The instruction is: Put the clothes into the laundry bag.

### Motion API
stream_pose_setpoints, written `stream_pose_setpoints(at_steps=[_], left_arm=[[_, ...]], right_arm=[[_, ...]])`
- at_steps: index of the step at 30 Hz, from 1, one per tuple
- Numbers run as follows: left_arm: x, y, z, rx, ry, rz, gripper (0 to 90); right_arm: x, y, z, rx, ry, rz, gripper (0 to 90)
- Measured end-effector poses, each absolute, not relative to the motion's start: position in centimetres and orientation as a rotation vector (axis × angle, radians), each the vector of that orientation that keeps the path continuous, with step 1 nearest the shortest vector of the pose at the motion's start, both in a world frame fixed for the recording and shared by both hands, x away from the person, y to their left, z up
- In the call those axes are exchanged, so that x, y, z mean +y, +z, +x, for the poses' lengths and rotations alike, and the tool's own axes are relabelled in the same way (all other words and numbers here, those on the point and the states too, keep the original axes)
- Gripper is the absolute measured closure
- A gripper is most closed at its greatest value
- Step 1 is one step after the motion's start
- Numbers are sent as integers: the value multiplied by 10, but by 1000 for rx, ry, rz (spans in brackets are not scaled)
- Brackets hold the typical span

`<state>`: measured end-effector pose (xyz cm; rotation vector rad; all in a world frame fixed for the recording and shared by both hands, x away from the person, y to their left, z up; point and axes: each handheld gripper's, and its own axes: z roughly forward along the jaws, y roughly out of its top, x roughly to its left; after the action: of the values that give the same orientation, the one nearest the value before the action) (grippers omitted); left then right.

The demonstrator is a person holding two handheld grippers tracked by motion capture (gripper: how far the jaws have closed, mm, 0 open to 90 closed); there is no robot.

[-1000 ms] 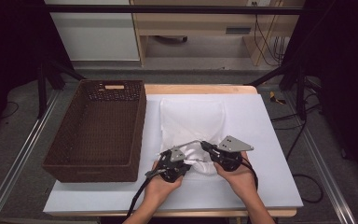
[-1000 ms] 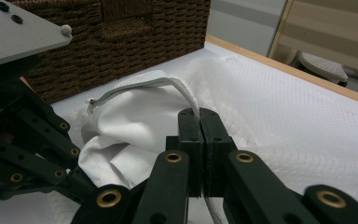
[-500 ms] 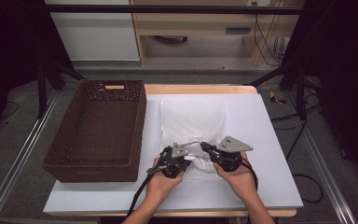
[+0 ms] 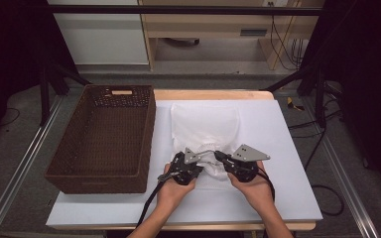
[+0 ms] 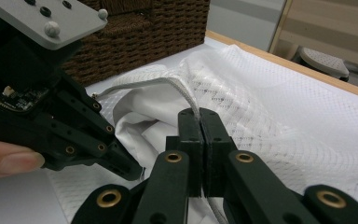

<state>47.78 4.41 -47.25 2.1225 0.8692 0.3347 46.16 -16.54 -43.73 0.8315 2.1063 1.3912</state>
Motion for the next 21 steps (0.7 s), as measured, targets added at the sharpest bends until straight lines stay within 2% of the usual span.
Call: stream_pose_setpoints(at_steps=[21], left_arm=[[39, -473, 492, 895, 360, 2117, 900]], right_arm=[[-168, -438, 462, 2102, 1395, 848, 892]])
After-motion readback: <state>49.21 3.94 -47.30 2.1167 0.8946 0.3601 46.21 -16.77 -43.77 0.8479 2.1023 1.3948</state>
